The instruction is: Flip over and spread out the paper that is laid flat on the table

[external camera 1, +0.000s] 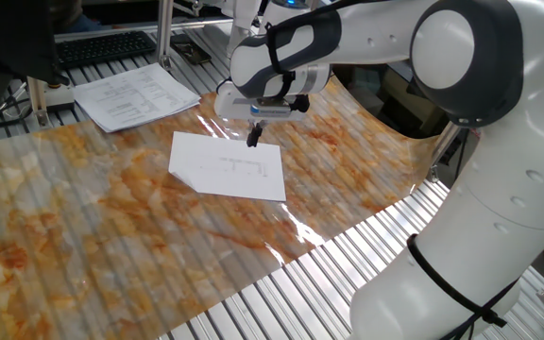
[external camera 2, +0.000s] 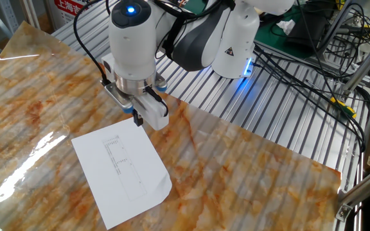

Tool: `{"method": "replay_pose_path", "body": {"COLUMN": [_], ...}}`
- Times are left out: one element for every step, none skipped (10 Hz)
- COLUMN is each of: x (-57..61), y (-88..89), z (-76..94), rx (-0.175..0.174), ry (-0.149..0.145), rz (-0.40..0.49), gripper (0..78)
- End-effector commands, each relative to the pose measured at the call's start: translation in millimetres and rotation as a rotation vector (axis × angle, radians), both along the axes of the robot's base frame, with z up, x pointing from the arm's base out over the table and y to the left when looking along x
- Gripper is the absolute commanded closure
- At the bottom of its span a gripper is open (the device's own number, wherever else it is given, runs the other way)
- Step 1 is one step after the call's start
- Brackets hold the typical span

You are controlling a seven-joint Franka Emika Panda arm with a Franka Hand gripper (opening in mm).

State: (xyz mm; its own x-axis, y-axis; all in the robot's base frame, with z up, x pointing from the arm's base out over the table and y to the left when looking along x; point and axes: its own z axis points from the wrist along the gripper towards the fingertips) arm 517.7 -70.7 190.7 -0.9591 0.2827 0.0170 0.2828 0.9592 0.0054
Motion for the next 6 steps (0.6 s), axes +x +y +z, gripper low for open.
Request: {"method": "replay_pose_path", "body": {"x": [0.8,0.8,0.8,0.8,0.8,0.8], "y": [-0.2,-0.2,-0.2,-0.2,-0.2,-0.2], "z": [1.2,1.2,1.2,1.2,1.2,1.2], "rx": [0.007,0.003,0.003,0.007,0.006,0.006], "ry": [-0.019,-0.031,-0.033,-0.028,-0.022,-0.015], "rz": [0.022,0.039,0.044,0.096,0.124,0.154], "gripper": [77.6,77.6,77.6,77.6,77.6,77.6]}}
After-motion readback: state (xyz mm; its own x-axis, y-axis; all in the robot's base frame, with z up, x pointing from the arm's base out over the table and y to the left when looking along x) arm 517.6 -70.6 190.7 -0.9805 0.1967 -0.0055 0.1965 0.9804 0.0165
